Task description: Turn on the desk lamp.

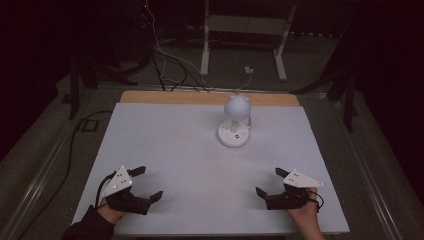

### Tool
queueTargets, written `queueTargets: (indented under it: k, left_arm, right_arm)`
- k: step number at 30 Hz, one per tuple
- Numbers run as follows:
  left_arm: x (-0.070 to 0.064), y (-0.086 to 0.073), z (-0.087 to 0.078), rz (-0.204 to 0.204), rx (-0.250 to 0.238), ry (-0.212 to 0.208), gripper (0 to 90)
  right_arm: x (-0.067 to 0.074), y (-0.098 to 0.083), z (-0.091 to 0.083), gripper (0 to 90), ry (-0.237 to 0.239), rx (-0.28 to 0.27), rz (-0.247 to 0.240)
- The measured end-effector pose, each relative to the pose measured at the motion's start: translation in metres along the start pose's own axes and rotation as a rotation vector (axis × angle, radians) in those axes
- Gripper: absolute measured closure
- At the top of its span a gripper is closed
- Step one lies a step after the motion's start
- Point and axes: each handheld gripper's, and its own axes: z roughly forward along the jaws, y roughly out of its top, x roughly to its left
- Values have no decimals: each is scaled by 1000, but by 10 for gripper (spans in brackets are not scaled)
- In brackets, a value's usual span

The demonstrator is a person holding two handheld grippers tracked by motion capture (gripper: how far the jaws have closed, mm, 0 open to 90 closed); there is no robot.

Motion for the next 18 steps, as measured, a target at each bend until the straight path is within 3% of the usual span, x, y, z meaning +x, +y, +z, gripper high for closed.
queueTargets:
  k: [18]
  left_arm:
    - [0, 0, 0, 5, -9, -7, 4]
  right_arm:
    - [4, -1, 4, 0, -15, 62, -33]
